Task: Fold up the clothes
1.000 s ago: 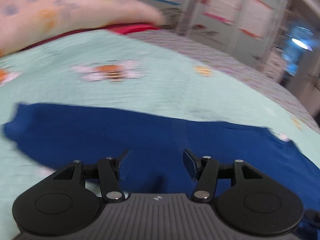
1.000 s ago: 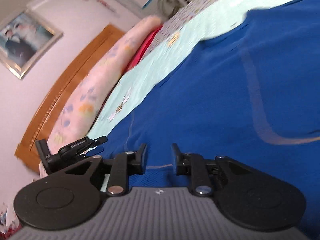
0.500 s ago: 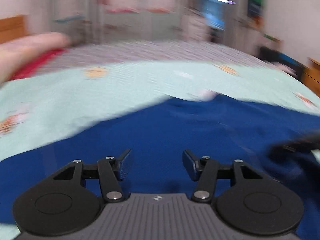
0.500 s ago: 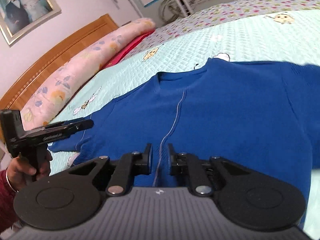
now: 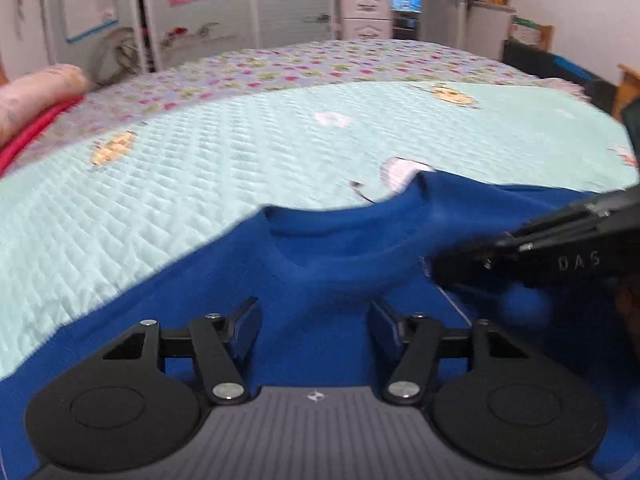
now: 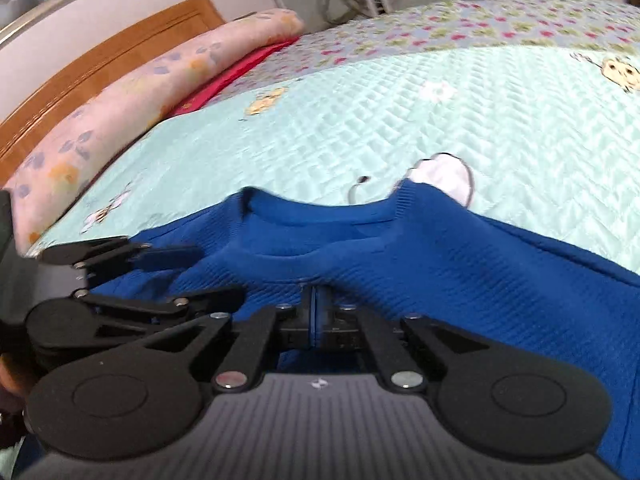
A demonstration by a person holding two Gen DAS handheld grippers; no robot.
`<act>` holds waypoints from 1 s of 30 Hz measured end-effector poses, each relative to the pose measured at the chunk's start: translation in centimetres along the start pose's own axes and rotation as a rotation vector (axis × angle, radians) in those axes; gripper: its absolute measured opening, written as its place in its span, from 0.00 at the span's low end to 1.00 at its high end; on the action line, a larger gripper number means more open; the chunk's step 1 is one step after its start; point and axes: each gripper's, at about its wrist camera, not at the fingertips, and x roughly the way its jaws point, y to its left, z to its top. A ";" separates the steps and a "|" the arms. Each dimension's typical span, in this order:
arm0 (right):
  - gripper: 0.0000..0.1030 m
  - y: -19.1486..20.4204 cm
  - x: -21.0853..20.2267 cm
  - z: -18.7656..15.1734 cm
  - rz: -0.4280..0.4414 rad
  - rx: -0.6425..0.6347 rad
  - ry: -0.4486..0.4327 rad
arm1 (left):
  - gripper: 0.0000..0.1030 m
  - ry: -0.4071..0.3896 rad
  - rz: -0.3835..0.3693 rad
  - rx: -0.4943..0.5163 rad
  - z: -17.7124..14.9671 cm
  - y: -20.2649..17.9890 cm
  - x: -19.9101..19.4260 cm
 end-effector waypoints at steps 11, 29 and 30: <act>0.22 0.0 -1.3 0.6 -0.047 -0.050 -0.040 | 0.58 -0.067 0.041 -0.099 0.9 2.1 -0.5; 0.40 -9.2 -4.2 3.9 -0.210 -0.151 -0.028 | 0.62 -0.113 0.102 -0.131 2.4 7.9 1.8; 0.40 -9.1 -4.2 3.6 -0.210 -0.170 -0.021 | 0.62 -0.121 0.108 -0.131 2.4 7.6 1.7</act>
